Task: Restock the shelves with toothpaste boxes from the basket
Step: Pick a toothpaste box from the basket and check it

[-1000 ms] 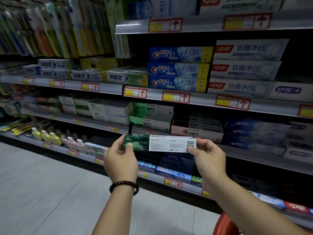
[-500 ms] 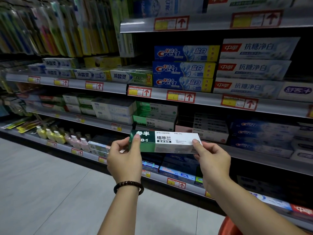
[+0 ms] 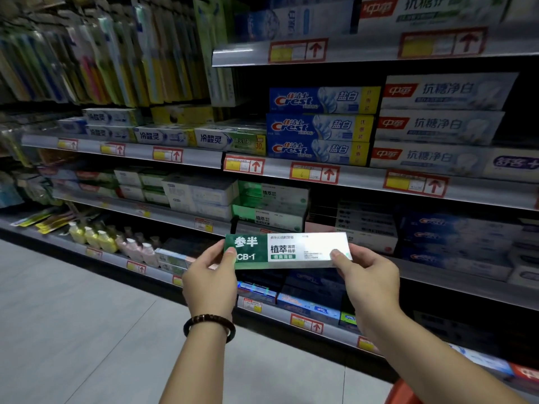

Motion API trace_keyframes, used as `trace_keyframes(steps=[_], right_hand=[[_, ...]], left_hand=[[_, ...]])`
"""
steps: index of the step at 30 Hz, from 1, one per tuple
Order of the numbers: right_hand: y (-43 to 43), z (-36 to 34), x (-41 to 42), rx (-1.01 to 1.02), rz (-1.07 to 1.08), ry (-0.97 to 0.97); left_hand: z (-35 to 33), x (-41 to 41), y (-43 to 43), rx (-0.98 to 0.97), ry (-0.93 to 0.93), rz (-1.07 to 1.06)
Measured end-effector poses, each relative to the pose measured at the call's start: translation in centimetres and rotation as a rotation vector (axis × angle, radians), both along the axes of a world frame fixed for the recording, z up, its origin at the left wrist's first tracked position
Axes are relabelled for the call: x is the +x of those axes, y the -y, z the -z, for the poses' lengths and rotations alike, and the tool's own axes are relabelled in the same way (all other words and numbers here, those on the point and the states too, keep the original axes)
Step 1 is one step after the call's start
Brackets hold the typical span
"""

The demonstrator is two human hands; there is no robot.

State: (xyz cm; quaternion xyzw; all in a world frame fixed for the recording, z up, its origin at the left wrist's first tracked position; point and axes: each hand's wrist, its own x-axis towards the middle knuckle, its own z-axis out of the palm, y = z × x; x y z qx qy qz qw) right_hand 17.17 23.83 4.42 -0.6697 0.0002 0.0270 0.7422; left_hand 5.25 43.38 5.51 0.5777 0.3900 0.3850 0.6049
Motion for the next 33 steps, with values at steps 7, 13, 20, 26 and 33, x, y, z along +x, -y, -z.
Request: trace_keyframes(steps=[7,13,20,26,33], right_hand=[[-0.2,-1.3,0.5,-0.148,-0.042,0.116],[-0.5,-3.0,1.5,-0.266,-0.069,0.221],[-2.6,-4.3,3.5,-0.252,-0.125,0.24],[-4.0,-3.9,6.1,-0.236,-0.143,0.227],[-5.8,-2.3,8.9,-0.279,-0.185,0.188]], left_hand=[[-1.1,0.4,-0.6,0.127,-0.069,0.009],[-3.1,1.7,-2.4,0.18,-0.142,0.068],[-5.2,4.8,-4.2,0.228,-0.209,0.124],[-4.6,8.8,-5.7,0.229,-0.196,0.181],[-2.8,12.7,-8.2,0.274,-0.255,0.173]])
